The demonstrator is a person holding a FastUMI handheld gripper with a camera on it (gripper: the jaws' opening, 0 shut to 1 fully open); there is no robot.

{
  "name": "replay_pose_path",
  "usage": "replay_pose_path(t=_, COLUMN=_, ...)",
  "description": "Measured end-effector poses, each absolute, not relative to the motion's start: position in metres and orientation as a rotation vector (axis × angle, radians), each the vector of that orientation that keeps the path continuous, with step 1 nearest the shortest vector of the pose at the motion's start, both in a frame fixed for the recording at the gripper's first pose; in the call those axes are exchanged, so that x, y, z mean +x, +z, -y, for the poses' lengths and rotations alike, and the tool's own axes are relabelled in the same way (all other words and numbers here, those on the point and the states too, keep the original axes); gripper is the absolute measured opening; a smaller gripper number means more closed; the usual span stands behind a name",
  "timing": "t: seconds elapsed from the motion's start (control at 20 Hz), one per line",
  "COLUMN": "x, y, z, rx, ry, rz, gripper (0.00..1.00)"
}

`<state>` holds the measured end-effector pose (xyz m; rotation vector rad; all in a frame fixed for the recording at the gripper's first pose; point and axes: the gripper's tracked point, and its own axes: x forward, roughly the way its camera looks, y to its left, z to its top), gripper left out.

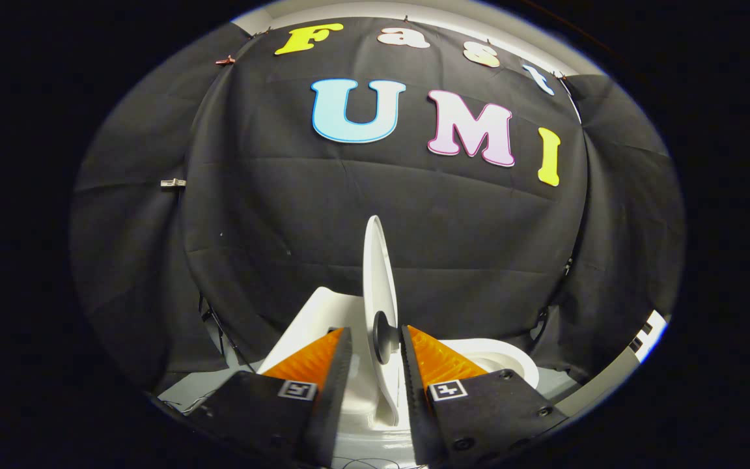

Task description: Open the toilet lid.

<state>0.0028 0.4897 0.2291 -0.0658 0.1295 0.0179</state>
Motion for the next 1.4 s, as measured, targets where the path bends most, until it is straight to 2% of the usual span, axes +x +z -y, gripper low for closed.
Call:
replay_pose_path(t=0.15, x=-0.002, y=0.222, z=-0.497, rx=-0.059, ry=0.062, rz=-0.161, gripper=0.93)
replay_pose_path(t=0.25, x=-0.002, y=0.225, z=-0.491, rx=-0.066, ry=0.056, rz=-0.145, gripper=1.00)
replay_pose_path(t=0.85, x=-0.019, y=0.226, z=-0.486, rx=-0.071, ry=0.138, rz=-0.159, gripper=0.99)
replay_pose_path(t=1.4, x=-0.048, y=0.287, z=-0.416, rx=-0.024, ry=0.232, rz=-0.060, gripper=0.98)
